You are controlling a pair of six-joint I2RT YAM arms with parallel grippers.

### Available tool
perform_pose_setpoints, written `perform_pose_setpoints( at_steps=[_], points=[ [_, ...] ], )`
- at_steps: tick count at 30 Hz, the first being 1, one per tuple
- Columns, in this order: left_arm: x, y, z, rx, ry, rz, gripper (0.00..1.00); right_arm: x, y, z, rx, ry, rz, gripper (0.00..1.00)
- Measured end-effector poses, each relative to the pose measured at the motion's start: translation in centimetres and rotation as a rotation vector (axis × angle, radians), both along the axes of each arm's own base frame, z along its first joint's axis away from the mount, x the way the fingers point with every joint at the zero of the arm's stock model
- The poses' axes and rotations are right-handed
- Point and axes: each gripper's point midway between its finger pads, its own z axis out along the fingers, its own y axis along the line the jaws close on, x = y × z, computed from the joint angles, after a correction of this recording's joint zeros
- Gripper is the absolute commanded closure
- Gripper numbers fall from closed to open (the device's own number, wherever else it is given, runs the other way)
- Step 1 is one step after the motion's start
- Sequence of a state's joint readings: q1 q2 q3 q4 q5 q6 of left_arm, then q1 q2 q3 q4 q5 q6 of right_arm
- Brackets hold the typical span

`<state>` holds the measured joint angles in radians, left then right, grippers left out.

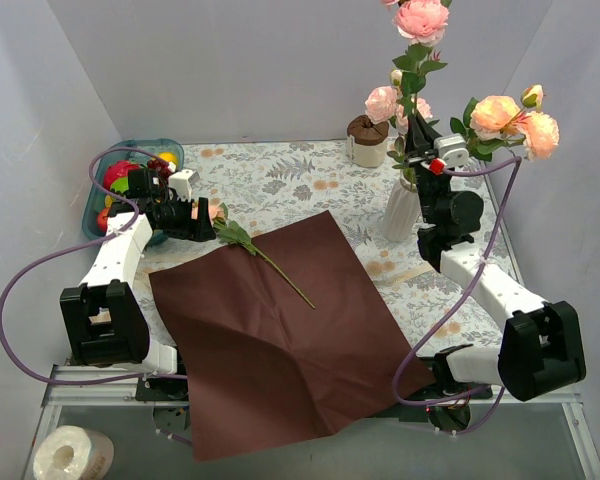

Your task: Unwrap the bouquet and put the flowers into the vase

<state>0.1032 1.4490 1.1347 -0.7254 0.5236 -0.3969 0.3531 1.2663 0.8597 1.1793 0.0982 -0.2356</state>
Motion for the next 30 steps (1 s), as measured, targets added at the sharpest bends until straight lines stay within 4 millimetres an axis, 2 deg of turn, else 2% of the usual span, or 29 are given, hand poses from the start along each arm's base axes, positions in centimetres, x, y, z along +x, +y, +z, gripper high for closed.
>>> perform_pose_setpoints(
  at_steps=[7,12,17,25,30],
  points=[
    [0.0,0.1,-0.1,0.009,0.0,-0.003,0.29,1.5,0.3,-2.5,-0.027,0.033,-0.019,0.99],
    [-0.1,0.3,-0.2,0.02,0.004,-0.004,0.29,1.9,0.1,-2.8,-0.033,0.04,-0.028,0.99],
    [-0.1,0.3,-0.2,0.021,0.003,-0.005,0.29,1.4,0.1,-2.1,-0.033,0.018,-0.016,0.99],
    [-0.1,0.3,-0.3,0.02,0.005,-0.005,0.29,-0.3,-0.3,1.4,-0.019,-0.072,-0.013,0.99],
    [-0.1,0.2,-0.8,0.016,0.021,-0.004,0.29,-0.3,-0.5,2.3,-0.029,-0.099,-0.021,0.99]
  ],
)
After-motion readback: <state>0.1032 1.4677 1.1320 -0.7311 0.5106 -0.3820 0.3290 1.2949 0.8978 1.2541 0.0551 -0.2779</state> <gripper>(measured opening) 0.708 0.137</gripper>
